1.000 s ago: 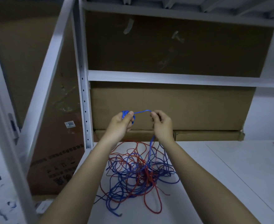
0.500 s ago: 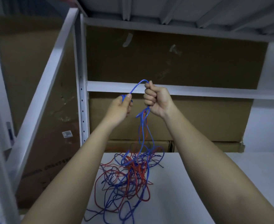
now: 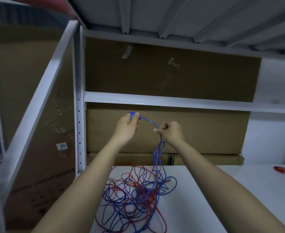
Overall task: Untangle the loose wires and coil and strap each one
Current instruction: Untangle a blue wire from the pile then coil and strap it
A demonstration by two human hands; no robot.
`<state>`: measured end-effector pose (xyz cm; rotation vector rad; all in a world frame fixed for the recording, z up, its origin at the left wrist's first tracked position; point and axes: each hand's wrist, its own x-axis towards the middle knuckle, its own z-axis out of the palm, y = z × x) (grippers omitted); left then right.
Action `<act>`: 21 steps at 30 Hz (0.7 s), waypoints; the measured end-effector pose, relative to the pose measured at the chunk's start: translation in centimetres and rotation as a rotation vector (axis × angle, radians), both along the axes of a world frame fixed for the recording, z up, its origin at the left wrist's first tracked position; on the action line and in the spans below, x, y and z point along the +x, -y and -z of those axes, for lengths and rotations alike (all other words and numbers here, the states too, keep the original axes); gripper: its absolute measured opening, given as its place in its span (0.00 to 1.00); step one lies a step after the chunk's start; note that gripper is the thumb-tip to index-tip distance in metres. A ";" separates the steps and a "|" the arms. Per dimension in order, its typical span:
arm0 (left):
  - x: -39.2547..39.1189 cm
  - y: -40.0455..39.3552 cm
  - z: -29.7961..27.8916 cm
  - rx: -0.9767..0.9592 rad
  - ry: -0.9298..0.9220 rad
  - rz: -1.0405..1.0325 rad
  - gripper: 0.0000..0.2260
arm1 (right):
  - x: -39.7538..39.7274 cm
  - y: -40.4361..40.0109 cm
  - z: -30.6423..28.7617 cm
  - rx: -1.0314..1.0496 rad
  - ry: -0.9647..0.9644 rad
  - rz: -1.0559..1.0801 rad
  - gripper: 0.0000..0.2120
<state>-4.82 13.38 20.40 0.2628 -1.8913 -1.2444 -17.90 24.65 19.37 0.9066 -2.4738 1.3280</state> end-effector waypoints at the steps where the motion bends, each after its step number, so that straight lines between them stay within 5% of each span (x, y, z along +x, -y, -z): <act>1: -0.1 -0.3 -0.3 -0.014 -0.003 0.005 0.14 | -0.1 0.1 -1.0 0.011 -0.061 0.093 0.14; 6: -0.1 -0.2 -4.2 -0.046 -0.066 0.000 0.16 | 0.2 1.3 -7.7 -0.292 -0.100 0.073 0.08; 12: 0.6 0.2 -9.2 -0.072 -0.155 0.024 0.16 | 1.2 2.2 -13.4 -0.747 0.182 -0.294 0.02; 21: 1.2 -0.5 -11.3 -0.152 -0.156 -0.001 0.16 | 2.0 2.3 -15.3 -0.786 0.320 -0.393 0.07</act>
